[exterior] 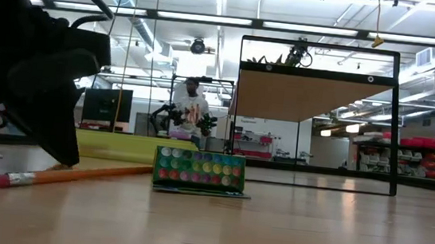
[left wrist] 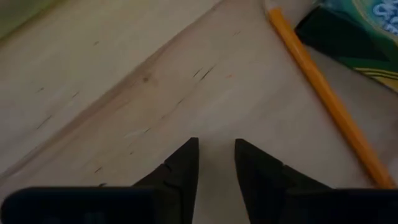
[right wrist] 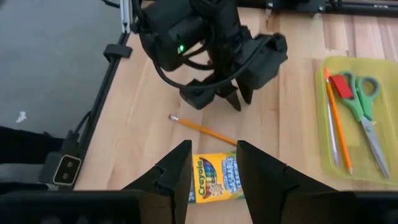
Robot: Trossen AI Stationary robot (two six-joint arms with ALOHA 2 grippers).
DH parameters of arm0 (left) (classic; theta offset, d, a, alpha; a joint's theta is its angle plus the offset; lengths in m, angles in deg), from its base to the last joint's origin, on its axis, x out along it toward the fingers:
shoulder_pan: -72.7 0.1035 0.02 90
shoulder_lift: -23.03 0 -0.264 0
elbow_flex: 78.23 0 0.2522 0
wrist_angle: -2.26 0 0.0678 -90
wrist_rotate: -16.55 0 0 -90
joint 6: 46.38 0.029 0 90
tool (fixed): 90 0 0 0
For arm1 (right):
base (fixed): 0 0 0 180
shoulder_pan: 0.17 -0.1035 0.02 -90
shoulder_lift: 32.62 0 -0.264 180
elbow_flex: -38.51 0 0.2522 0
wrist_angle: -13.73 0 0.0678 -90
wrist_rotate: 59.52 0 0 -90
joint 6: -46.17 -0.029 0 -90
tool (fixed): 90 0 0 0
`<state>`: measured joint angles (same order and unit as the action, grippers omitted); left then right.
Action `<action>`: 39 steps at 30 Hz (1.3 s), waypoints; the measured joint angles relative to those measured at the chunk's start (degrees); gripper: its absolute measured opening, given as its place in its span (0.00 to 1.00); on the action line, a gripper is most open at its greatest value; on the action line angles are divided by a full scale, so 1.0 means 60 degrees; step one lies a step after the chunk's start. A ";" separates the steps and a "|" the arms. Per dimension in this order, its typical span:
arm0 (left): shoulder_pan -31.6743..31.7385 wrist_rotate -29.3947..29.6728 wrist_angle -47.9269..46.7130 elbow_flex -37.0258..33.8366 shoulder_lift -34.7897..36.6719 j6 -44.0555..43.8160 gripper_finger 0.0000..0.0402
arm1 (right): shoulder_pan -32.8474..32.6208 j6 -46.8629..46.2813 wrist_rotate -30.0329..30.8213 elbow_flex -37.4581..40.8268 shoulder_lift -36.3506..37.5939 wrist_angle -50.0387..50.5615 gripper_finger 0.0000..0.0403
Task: Pack school essentials
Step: Put the orange pencil into the yellow supply box
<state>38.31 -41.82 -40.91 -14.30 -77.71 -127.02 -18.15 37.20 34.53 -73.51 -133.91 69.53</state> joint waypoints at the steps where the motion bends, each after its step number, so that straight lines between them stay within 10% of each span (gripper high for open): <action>1: 0.0003 -0.0084 -0.0008 0.0004 0.0065 -0.0001 0.27 | 0.0001 -0.0009 0.0000 0.0000 0.0011 0.0027 0.33; 24: 0.0457 0.0300 0.3272 0.0011 -0.0210 0.0946 0.49 | 0.0007 0.0017 0.0076 0.0007 0.0010 0.0091 0.33; 39: -0.0040 -0.0185 0.2934 0.0062 -0.0726 0.1215 0.29 | 0.0007 -0.0045 0.0059 0.0011 0.0169 0.0204 0.33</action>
<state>38.06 -42.93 -23.31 -13.92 -82.07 -119.73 -18.10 36.93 34.88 -73.45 -132.90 70.76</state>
